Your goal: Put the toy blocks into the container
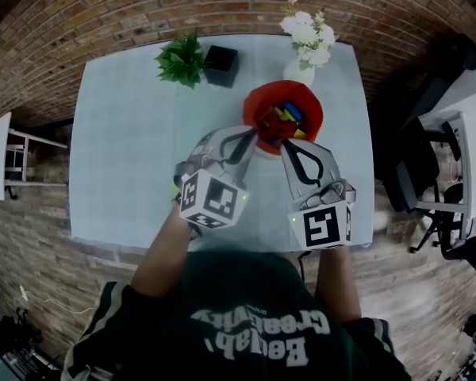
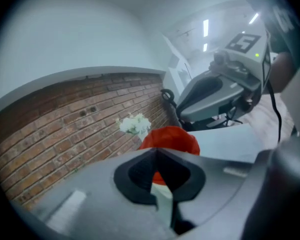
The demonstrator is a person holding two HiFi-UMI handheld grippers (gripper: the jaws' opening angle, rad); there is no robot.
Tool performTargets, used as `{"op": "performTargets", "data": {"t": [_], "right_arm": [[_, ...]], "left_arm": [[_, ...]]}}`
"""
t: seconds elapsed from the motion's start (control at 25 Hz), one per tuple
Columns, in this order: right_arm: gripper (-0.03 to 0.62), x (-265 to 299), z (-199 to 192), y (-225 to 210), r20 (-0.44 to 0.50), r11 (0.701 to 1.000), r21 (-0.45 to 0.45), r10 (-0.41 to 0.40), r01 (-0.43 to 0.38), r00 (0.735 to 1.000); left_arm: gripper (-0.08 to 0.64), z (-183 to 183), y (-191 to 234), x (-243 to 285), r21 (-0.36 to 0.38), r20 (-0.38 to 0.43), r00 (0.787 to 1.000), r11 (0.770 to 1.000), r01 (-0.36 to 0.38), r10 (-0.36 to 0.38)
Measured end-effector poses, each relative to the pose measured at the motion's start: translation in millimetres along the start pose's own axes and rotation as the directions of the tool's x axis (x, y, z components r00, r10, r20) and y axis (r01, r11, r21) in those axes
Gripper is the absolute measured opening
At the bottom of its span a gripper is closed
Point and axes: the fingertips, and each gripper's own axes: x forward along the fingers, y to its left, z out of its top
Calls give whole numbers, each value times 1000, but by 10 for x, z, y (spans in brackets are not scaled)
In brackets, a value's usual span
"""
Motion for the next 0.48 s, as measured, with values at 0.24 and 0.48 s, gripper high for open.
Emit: {"op": "performTargets", "data": {"t": [0.24, 0.48], "right_arm": [[6, 357, 325, 397, 69, 995, -27, 98, -96, 993], [6, 696, 692, 896, 131, 976, -56, 214, -208, 968]], "left_arm": [[3, -370, 265, -462, -26, -64, 995, 997, -78, 76], [3, -751, 553, -1042, -56, -129, 976, 982, -183, 175]]}}
